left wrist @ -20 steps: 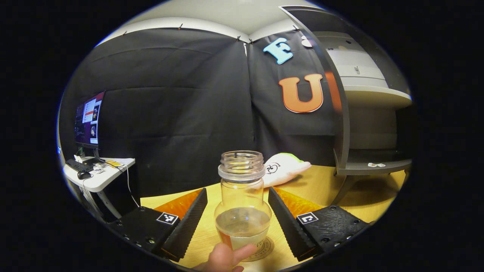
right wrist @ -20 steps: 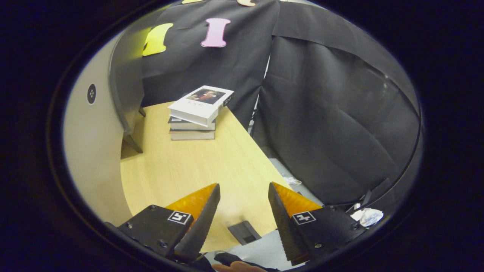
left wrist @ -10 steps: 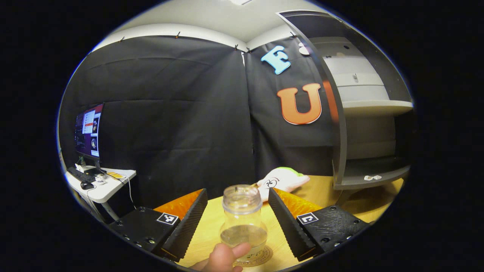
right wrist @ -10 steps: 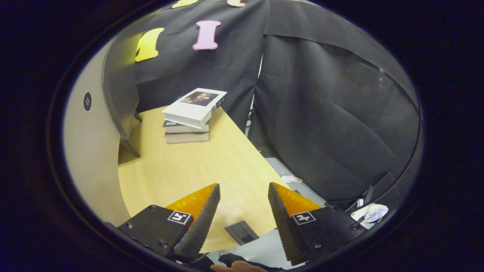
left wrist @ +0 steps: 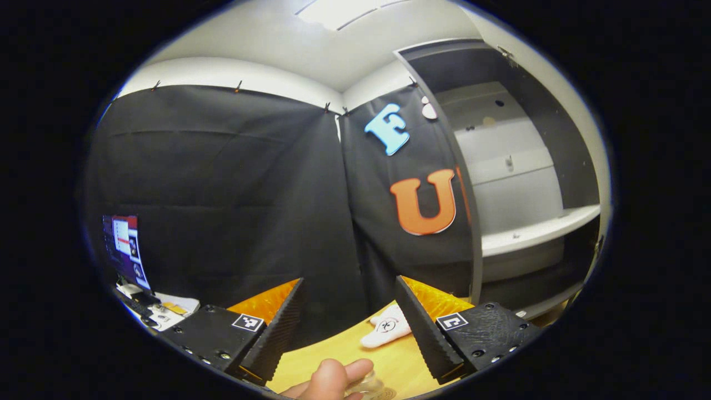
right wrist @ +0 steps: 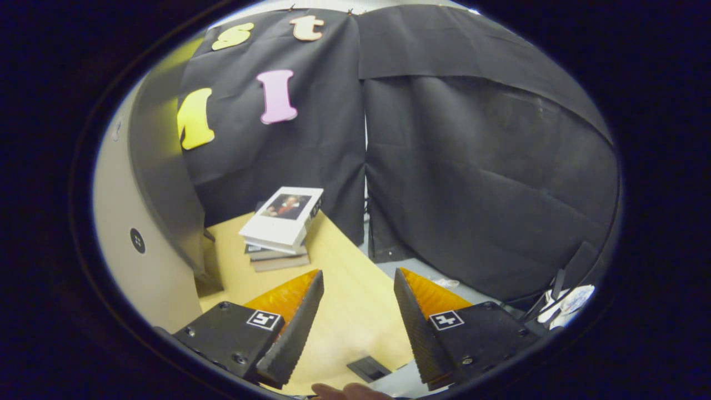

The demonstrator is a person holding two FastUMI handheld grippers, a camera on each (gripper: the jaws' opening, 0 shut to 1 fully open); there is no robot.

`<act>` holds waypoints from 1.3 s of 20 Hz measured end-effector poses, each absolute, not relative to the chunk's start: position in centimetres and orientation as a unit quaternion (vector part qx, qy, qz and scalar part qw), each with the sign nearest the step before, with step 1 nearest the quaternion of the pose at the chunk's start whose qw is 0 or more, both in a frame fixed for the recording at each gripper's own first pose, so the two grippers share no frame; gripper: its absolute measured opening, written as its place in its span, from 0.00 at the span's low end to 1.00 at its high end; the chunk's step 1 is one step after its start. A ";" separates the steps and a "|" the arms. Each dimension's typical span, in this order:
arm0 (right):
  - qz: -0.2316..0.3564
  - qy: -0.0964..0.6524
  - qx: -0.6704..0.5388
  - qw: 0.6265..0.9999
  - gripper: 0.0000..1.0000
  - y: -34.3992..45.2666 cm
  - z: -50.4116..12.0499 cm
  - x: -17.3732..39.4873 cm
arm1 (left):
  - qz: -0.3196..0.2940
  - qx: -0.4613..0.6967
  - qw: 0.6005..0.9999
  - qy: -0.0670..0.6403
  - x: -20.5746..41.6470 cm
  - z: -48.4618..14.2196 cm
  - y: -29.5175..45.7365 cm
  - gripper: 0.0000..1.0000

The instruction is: Open the cabinet door with the right hand, grasp the bottle in the cabinet with the left hand and place it on the coaster, then close the cabinet door with the right hand.

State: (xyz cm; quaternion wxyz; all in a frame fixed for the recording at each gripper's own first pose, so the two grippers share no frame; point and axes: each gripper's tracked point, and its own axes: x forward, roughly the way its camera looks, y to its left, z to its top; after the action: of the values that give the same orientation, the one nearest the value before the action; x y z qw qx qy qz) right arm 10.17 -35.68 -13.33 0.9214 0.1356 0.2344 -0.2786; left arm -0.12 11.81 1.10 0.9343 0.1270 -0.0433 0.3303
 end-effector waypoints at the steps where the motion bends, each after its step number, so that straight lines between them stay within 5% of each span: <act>1: -0.279 0.215 0.134 0.926 0.83 -36.2 -11.7 10.4 | 0.317 0.123 0.939 -0.049 0.1 3.1 10.7 0.97; 5: -0.217 0.137 0.142 0.956 0.82 -36.6 -4.7 12.2 | 0.252 0.120 0.958 -0.062 0.9 10.4 5.4 1.00; 9: -0.056 0.116 0.174 0.976 0.80 -31.9 -0.1 12.9 | 0.183 0.129 0.973 -0.046 1.2 14.1 -2.0 0.96; 16: 0.188 0.054 0.179 0.964 0.78 -24.2 10.0 5.8 | 0.060 0.071 0.995 0.028 0.5 9.3 -13.2 0.96; 18: 0.259 0.051 0.128 0.956 0.90 -21.6 10.9 3.3 | 0.049 0.067 0.996 0.040 0.7 8.4 -13.6 0.96; 19: 0.273 0.061 0.095 0.955 0.90 -21.3 10.4 3.1 | 0.041 0.063 0.996 0.048 0.8 7.9 -13.7 0.96; 20: 0.287 0.075 0.081 0.952 0.77 -20.5 9.3 3.1 | 0.039 0.061 0.996 0.053 0.9 7.6 -13.7 0.96; 21: 0.311 0.085 0.084 0.943 0.84 -19.5 8.8 2.7 | 0.040 0.060 0.996 0.054 1.0 7.6 -13.6 0.96; 23: 0.326 0.103 0.103 0.934 0.77 -18.1 8.9 2.3 | 0.044 0.062 0.996 0.046 1.3 7.9 -13.1 0.96; 26: 0.333 0.119 0.120 0.928 0.81 -17.6 9.3 1.9 | 0.056 0.087 0.994 0.021 1.7 8.5 -11.8 0.96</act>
State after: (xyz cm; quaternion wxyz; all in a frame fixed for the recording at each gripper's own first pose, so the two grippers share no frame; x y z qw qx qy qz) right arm 1.85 -17.60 9.30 0.9276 0.1202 0.1189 0.3331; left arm 1.66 -11.83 8.54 0.9944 0.0875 0.0213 0.0556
